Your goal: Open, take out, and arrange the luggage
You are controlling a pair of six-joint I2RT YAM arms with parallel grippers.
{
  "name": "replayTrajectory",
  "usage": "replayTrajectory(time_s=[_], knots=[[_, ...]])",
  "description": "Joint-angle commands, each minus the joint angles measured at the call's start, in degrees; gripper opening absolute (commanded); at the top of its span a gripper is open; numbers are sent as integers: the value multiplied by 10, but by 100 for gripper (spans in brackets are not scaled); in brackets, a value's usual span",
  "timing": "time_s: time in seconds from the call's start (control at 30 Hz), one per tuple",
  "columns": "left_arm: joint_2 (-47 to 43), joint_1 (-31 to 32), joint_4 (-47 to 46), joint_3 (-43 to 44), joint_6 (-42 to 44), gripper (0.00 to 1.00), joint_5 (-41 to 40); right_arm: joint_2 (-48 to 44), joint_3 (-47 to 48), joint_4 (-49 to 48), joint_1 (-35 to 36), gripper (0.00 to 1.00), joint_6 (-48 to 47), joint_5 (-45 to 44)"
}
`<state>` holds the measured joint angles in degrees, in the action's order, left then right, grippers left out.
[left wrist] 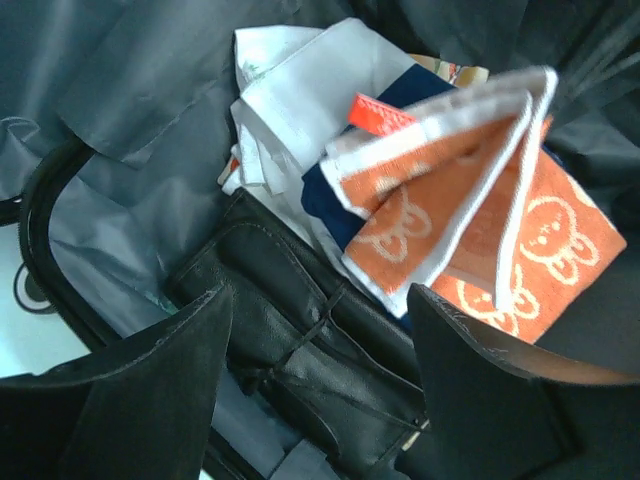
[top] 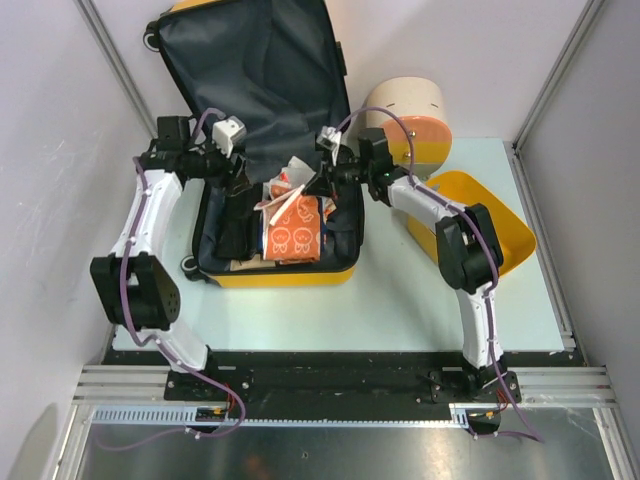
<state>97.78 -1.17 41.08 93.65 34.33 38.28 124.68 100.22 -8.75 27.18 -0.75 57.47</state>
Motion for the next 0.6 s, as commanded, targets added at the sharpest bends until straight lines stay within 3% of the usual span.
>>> replayTrajectory(time_s=[0.0,0.03,0.17,0.23,0.27,0.4,0.47,0.57], knots=[[-51,-16,-13,-39,-32,75,20,-63,-21,207,40,0,-252,20],[-62,-17,-14,-47,-31,75,21,-69,-27,245,56,0,-346,12],[-84,-18,-18,-82,-15,75,27,-98,-64,407,96,0,-537,-14],[-85,-16,-21,-92,-14,75,24,-113,-88,409,106,1,-556,-38],[-82,-16,-20,-93,-15,75,25,-113,-90,433,114,7,-580,-45],[-76,-15,-21,-98,-12,75,23,-112,-72,522,114,15,-645,-54],[-73,-15,-21,-100,-14,75,24,-129,-75,538,113,15,-661,-53],[-68,-11,-21,-101,-16,75,21,-142,-70,528,111,58,-633,-55]])
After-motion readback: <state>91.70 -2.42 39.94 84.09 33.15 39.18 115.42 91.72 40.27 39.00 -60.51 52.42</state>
